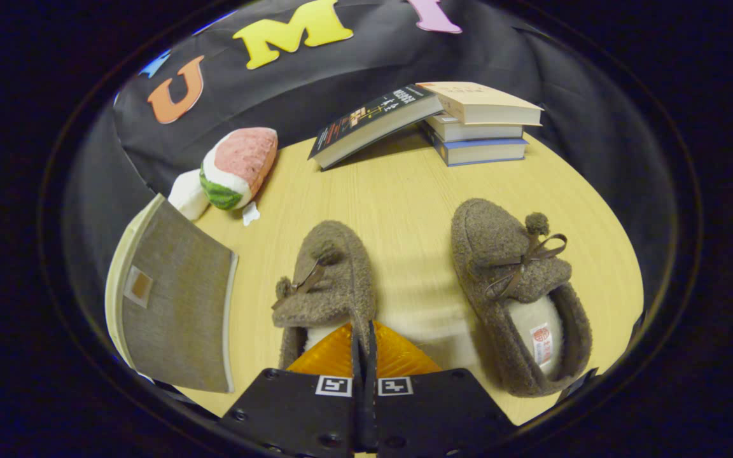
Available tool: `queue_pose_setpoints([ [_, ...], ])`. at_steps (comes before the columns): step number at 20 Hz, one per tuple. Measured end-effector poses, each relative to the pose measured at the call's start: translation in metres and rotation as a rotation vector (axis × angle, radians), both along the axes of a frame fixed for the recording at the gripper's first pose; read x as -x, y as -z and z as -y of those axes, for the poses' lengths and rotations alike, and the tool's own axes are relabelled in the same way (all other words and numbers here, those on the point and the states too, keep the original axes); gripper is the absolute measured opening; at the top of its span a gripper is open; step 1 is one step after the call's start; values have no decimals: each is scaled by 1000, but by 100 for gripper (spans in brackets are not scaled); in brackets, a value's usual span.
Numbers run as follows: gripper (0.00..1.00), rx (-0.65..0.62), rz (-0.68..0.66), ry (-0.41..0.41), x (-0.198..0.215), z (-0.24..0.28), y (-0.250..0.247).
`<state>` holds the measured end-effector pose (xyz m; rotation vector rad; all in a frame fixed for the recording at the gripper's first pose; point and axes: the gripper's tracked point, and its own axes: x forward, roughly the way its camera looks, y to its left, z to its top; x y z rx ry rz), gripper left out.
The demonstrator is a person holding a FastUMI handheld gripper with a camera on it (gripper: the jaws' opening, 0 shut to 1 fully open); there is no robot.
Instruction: Open the storage box then place both shoes into the box .Put the left shoe in first, then the right shoe, with the right side of both shoes facing outward in a uniform manner.
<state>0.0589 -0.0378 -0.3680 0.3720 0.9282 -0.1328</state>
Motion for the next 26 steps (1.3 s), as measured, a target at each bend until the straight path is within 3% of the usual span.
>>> queue_pose_setpoints([
  [8,0,-110,102,38,-5,-45,-80],
  [16,0,-132,235,15,-28,-146,-193],
  [21,0,-179,180,-9,-35,-236,-183],
  [26,0,-198,100,15,-32,-288,-144],
])
